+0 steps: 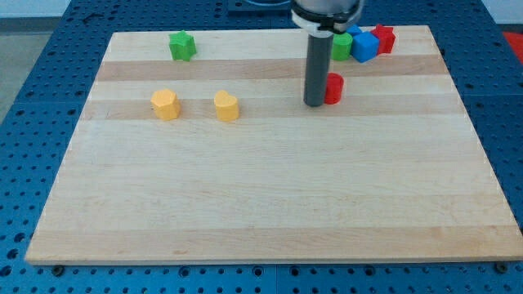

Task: Move the red circle below to the blue cube

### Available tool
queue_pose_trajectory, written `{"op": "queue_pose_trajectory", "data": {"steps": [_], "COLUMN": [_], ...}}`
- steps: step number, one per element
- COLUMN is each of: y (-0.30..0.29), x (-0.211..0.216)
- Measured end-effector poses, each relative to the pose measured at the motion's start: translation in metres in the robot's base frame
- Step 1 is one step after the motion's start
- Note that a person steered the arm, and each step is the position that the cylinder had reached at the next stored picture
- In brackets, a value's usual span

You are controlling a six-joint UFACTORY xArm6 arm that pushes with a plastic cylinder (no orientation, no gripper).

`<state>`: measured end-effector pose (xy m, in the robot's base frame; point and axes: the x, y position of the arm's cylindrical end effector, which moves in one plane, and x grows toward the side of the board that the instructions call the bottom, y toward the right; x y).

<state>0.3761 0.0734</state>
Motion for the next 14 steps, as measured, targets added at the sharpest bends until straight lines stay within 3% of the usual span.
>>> {"op": "queue_pose_trajectory", "data": {"steps": [2, 4, 11, 14], "y": [0.014, 0.064, 0.098, 0.109], "x": [-0.028, -0.03, -0.034, -0.056]}}
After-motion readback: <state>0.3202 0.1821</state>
